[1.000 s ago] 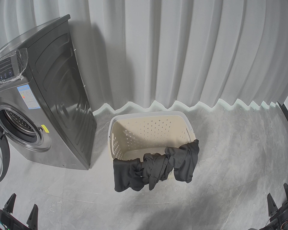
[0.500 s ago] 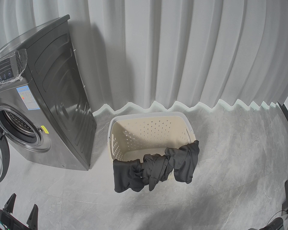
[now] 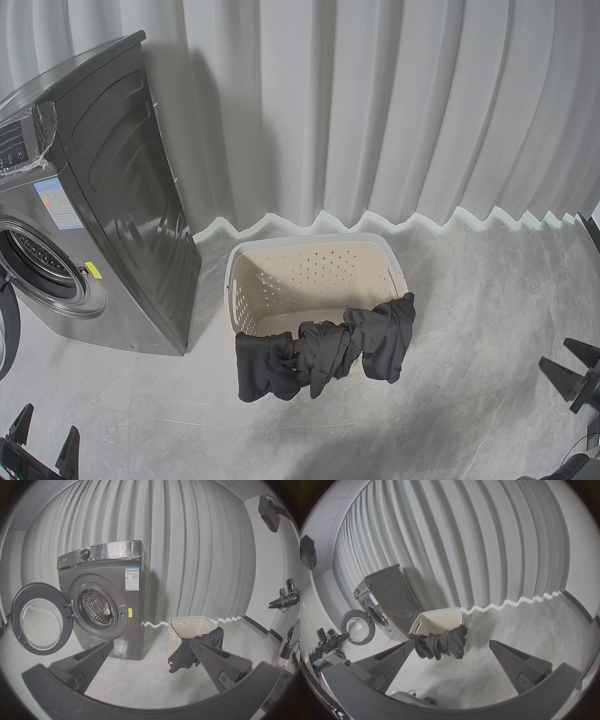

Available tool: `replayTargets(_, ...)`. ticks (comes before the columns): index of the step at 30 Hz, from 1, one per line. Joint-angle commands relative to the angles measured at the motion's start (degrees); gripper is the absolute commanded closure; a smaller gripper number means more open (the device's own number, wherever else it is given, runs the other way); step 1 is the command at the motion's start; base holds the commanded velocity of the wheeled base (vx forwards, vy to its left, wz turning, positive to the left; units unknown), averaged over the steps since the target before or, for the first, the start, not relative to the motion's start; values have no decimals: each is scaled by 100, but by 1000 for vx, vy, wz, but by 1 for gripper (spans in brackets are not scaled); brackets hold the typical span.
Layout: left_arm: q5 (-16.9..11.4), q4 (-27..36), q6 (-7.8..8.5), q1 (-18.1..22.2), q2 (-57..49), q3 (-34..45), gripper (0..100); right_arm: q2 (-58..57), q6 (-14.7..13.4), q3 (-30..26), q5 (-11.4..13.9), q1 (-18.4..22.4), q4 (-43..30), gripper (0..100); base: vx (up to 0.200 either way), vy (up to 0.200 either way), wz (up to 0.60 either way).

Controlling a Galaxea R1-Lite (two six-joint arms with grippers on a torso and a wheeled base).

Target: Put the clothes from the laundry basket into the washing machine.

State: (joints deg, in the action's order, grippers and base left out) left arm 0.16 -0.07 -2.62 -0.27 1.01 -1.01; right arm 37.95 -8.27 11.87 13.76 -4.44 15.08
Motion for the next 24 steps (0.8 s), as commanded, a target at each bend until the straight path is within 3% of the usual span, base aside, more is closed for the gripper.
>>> replayTargets(1, 2, -1, -2, 0, -92, 84, 0, 1382, -96, -256, 83, -514, 408, 0, 0, 0, 0)
replayTargets(11, 2, -1, -2, 0, -92, 84, 0, 3034, -70, -203, -5, -646, 1700, 0, 0, 0, 0)
replayTargets(19, 2, -1, -2, 0, -92, 84, 0, 4643, -105, -212, -392, -672, 2913, 0, 0, 0, 0)
replayTargets(24, 2, -1, -10, 0, -92, 84, 0, 5152, -131, -89, -418, -892, 3273, 0, 0, 0, 0)
